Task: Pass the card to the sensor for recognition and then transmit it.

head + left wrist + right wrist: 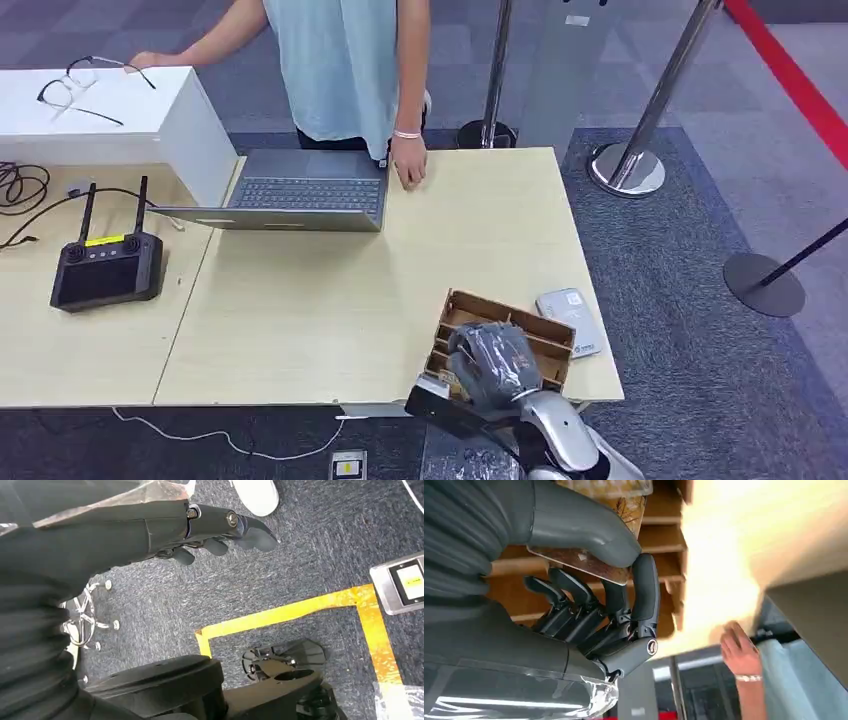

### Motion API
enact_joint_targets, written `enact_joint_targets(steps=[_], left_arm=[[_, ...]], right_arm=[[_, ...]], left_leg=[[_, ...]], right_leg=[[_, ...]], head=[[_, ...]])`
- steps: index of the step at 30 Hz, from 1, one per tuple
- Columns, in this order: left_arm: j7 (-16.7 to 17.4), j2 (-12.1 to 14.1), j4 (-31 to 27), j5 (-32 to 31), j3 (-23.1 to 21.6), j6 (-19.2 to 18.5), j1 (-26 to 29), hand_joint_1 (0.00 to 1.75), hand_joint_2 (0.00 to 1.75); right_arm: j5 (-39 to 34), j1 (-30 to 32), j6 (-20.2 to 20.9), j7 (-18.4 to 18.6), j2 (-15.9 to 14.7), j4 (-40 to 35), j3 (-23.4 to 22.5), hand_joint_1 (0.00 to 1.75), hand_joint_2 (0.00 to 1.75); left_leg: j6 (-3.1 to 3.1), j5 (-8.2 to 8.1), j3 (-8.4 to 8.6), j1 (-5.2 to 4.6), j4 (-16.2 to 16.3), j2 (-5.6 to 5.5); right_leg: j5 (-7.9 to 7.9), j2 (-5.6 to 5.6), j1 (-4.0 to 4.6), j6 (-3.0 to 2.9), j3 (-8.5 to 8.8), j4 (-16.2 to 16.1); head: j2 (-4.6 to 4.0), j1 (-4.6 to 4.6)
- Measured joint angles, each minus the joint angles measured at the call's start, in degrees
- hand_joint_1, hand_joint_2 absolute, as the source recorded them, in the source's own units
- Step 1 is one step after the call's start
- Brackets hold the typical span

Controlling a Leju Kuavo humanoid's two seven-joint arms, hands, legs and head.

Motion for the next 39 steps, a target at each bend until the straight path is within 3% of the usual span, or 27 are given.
enact_joint_targets(steps=[26, 39], left_arm=[[-0.22, -0.31, 0.00, -0.98, -0.39, -0.37, 0.00, 0.00, 1.75], [-0.61, -0.35, 0.00, -1.88, -0.57, -0.63, -0.02, 0.00, 1.75]], right_arm=[[1.01, -7.99, 3.96, -0.74, 1.16, -2.76, -0.81, 1.75, 1.75], [-2.25, -14.11, 6.23, -0.74, 1.14, -2.60, -0.79, 1.75, 1.75]], left_leg=[[0.00, 0.00, -0.02, 0.00, 0.00, 0.00], [0.00, 0.00, -0.03, 0.00, 0.00, -0.01]], right_leg=[[0.00, 0.00, 0.00, 0.00, 0.00, 0.01], [0.00, 0.00, 0.00, 0.00, -0.01, 0.01]], head=[[0.00, 0.00], [0.00, 0.00]])
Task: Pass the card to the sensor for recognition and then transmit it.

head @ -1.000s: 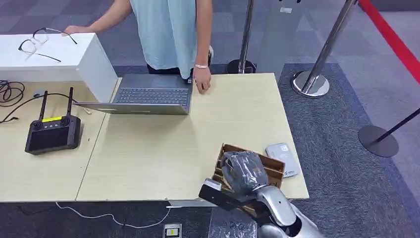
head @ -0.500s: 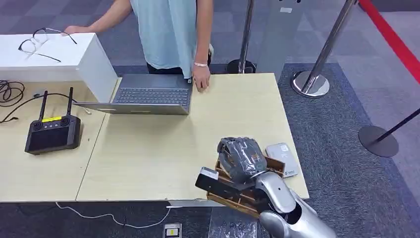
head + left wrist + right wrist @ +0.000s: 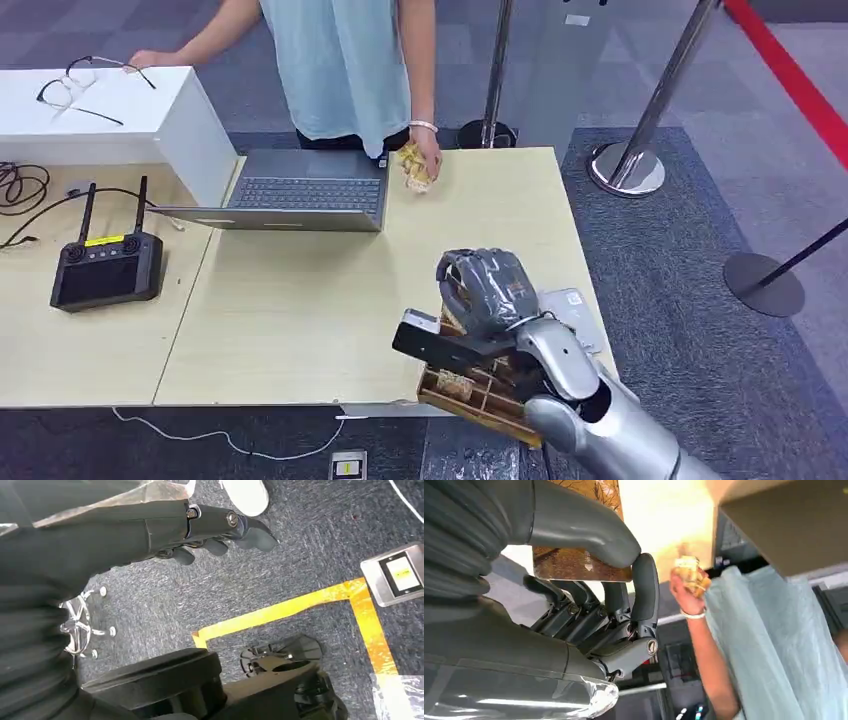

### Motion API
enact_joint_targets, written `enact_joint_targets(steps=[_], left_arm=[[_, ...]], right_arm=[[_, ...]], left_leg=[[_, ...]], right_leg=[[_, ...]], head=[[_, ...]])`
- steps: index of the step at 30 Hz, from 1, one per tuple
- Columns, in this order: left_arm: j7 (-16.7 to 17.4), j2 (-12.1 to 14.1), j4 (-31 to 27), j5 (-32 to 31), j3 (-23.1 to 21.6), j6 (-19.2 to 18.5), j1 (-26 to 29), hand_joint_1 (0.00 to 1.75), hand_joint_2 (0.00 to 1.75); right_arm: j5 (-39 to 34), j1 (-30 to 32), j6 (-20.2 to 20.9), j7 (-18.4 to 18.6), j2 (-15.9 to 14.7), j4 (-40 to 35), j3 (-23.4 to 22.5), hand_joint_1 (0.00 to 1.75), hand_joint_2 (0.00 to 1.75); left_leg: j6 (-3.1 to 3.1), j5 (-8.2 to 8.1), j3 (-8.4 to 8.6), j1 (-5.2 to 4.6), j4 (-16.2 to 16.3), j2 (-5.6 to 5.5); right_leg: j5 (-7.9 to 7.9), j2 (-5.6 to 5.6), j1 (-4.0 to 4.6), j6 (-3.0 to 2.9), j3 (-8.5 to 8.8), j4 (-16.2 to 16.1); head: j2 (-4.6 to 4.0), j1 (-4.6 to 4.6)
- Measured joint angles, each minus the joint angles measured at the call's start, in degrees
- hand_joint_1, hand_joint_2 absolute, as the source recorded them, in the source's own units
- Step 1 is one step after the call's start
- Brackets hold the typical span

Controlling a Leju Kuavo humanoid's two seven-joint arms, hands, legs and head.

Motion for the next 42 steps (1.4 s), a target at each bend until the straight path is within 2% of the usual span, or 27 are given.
enact_joint_targets(steps=[20, 42], left_arm=[[-0.20, -0.15, 0.00, -1.18, -1.27, -0.33, -0.17, 0.00, 1.75], [-0.24, -0.30, 0.00, -2.03, -1.46, -0.35, -0.23, 0.00, 1.75]], right_arm=[[-2.12, -14.77, 4.85, 1.55, -0.85, 3.74, 0.17, 1.75, 1.75], [-1.90, -25.52, 8.85, 2.62, -2.45, 12.31, 1.60, 1.75, 1.75]], left_leg=[[0.00, 0.00, -0.07, 0.00, 0.01, -0.01], [0.00, 0.00, -0.12, 0.00, 0.03, -0.02]], right_leg=[[0.00, 0.00, 0.00, 0.00, -0.08, 0.01], [0.00, 0.00, 0.00, 0.00, -0.12, 0.02]], head=[[0.00, 0.00], [0.00, 0.00]])
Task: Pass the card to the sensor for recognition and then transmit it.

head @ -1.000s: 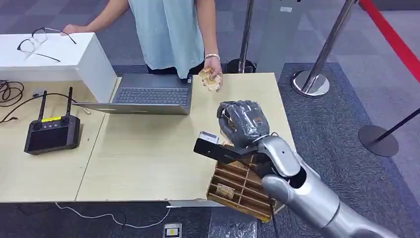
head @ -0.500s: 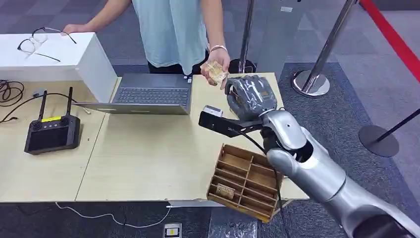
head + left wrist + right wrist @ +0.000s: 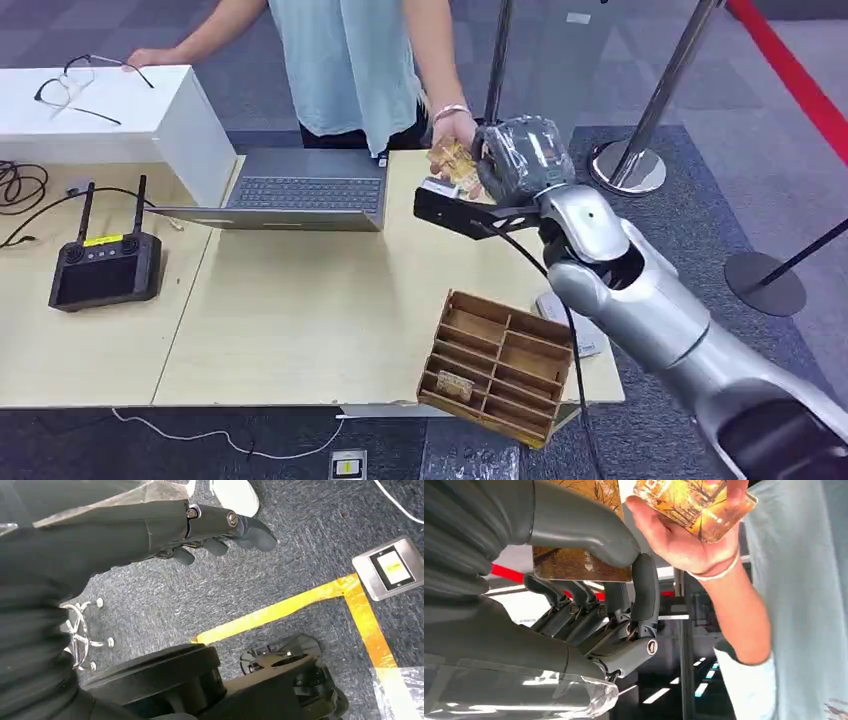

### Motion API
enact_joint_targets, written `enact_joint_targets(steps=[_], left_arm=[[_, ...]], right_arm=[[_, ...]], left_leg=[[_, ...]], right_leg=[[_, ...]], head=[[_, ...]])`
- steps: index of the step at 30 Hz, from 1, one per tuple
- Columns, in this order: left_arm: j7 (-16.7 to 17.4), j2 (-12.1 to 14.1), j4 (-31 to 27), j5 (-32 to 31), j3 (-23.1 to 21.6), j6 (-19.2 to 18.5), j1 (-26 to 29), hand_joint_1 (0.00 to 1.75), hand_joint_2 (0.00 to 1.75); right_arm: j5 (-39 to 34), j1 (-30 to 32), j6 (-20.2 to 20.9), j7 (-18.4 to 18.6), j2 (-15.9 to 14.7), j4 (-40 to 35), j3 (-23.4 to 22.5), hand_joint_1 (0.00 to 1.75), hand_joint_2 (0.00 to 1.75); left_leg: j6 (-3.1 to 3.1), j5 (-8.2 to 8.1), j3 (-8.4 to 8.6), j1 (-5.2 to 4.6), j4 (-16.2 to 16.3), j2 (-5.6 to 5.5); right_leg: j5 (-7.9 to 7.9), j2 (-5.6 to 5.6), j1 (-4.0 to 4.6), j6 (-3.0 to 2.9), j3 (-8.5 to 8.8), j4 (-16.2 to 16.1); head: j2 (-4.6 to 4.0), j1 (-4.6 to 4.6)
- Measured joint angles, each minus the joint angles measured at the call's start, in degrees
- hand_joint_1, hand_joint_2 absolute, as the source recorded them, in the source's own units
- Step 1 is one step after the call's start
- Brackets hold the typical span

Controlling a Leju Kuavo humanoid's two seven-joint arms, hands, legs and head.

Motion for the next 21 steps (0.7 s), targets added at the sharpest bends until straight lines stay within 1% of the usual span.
enact_joint_targets(steps=[10, 21], left_arm=[[0.28, -0.09, 0.00, -0.20, -0.35, -0.18, -0.04, 0.00, 1.75], [0.28, -0.09, 0.00, 0.00, -0.79, -0.15, -0.05, 0.00, 1.75]], right_arm=[[0.07, -2.80, 0.90, 0.04, 0.09, 2.97, 1.20, 1.75, 1.75], [0.35, -3.51, 1.09, 0.11, 1.18, 5.70, 2.93, 1.75, 1.75]], left_leg=[[0.00, 0.00, -0.02, 0.00, 0.00, 0.00], [0.00, 0.00, -0.03, 0.00, 0.00, 0.00]], right_leg=[[0.00, 0.00, 0.00, 0.00, -0.01, 0.00], [0.00, 0.00, 0.00, 0.00, -0.02, 0.01]], head=[[0.00, 0.00], [0.00, 0.00]])
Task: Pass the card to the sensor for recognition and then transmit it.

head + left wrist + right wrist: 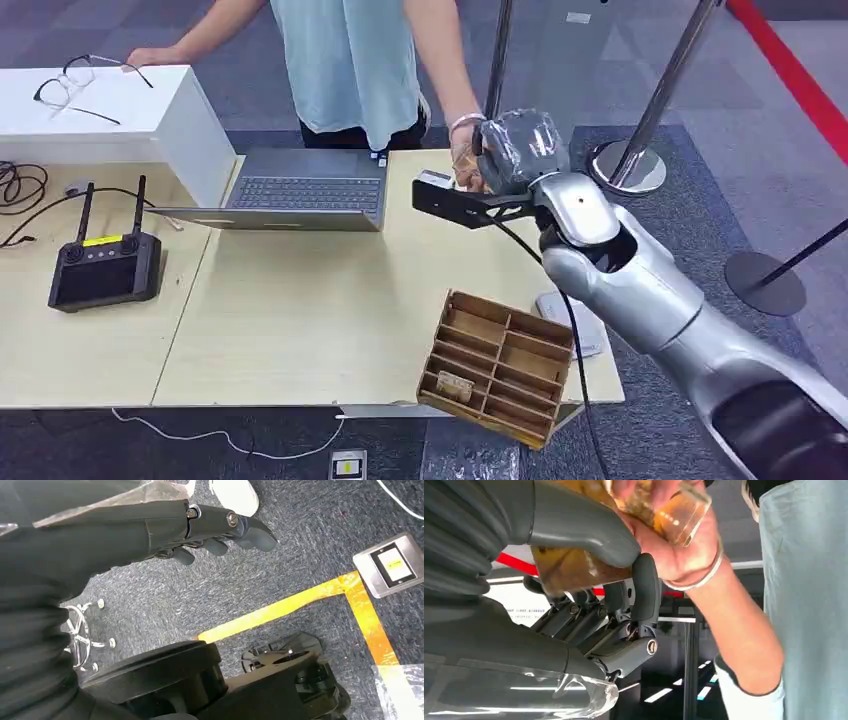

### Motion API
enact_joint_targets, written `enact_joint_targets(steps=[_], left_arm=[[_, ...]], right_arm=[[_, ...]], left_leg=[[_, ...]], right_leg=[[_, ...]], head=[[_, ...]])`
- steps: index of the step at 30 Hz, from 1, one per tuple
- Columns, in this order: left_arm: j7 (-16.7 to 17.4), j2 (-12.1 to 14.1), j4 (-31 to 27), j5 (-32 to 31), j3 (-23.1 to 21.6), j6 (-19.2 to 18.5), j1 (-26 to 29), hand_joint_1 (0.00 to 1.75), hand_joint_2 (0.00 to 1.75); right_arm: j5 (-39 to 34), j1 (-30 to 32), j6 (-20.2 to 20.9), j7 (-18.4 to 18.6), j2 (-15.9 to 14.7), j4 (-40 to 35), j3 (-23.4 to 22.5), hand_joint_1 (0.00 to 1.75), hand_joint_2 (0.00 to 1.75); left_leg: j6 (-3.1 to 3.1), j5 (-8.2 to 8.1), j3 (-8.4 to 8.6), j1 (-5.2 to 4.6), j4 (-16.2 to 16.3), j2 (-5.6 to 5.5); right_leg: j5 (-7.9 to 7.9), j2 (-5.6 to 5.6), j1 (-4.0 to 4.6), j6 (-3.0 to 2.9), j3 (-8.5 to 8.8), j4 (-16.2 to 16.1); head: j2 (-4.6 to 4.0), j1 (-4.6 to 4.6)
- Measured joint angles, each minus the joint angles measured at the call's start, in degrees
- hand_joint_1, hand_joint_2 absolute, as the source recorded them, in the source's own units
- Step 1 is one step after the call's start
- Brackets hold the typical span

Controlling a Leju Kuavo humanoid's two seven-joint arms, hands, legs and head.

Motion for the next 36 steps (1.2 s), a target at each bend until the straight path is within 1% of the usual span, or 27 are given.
enact_joint_targets(steps=[8, 9, 10, 11, 12, 22, 28, 33, 36], left_arm=[[0.20, 0.00, 0.00, 0.00, -0.09, 0.00, -0.02, 0.00, 1.75], [0.22, 0.00, 0.00, 0.00, -0.09, 0.00, -0.01, 0.00, 1.75], [0.28, 0.00, 0.00, 0.00, -0.09, 0.00, -0.02, 0.00, 1.75], [0.33, 0.00, 0.00, 0.00, -0.09, 0.00, -0.01, 0.00, 1.75], [0.33, 0.00, 0.00, 0.02, -0.09, 0.00, -0.01, 0.00, 1.75], [0.35, -0.02, 0.00, 0.07, -0.09, 0.00, -0.01, 0.00, 1.75], [-0.44, -0.04, 0.00, 0.20, -0.09, 0.37, 0.00, 0.00, 1.75], [-0.44, -0.04, 0.00, 0.70, -0.09, 0.37, 0.02, 0.00, 1.75], [-0.46, -0.04, 0.02, 0.94, -0.09, 0.37, 0.07, 0.00, 1.75]], right_arm=[[0.66, -0.14, -0.28, -0.59, 1.29, 2.19, 1.38, 1.75, 1.75], [0.66, -0.15, -0.35, -0.70, 1.40, 2.43, 1.40, 0.54, 1.75], [0.74, -0.14, -0.48, -0.70, 1.51, 2.60, 1.40, 0.21, 1.75], [0.85, -0.15, -0.81, -0.70, 1.60, 2.82, 1.42, 0.09, 1.75], [1.00, -0.15, -1.22, -0.70, 1.68, 3.06, 1.42, 0.02, 1.75], [2.69, -0.59, -1.79, -0.87, 2.34, 3.89, 1.51, 0.00, 1.75], [3.35, -0.83, -1.70, -0.90, 2.53, 3.80, 1.66, 0.00, 1.75], [4.72, -1.07, 0.07, 0.13, 1.86, 2.16, 1.64, 0.00, 1.75], [5.05, -1.21, 3.10, 1.18, 0.64, 0.00, 1.42, 0.00, 1.75]], left_leg=[[0.00, 0.00, 0.00, 0.00, 0.00, -0.01], [0.00, 0.00, -0.01, 0.00, 0.00, 0.00], [0.00, 0.00, -0.01, 0.00, 0.00, 0.00], [0.00, 0.00, -0.01, 0.00, 0.00, 0.00], [0.00, 0.00, -0.01, 0.00, 0.00, 0.00], [0.00, 0.00, -0.01, 0.00, 0.00, 0.00], [0.00, 0.00, -0.01, 0.01, 0.01, 0.00], [0.00, 0.00, 0.00, 0.01, 0.03, 0.00], [0.00, 0.00, -0.01, 0.01, 0.04, 0.00]], right_leg=[[0.00, 0.00, 0.00, 0.00, -0.01, 0.00], [0.00, 0.00, 0.00, 0.00, -0.01, 0.00], [0.00, 0.00, 0.00, 0.00, -0.01, 0.00], [0.00, 0.00, 0.00, 0.00, -0.01, 0.00], [0.00, 0.00, 0.00, 0.00, -0.01, 0.00], [0.00, 0.00, 0.00, 0.00, -0.02, 0.00], [0.00, 0.00, 0.00, 0.00, -0.02, 0.00], [0.00, 0.00, -0.01, 0.00, -0.04, 0.00], [0.00, 0.00, -0.01, 0.00, -0.05, -0.01]], head=[[0.00, -0.02], [0.00, 0.00], [0.00, 0.00], [0.00, 0.00], [0.00, 0.00], [0.00, 0.00], [0.00, 0.00], [0.00, 0.00], [0.00, -0.02]])
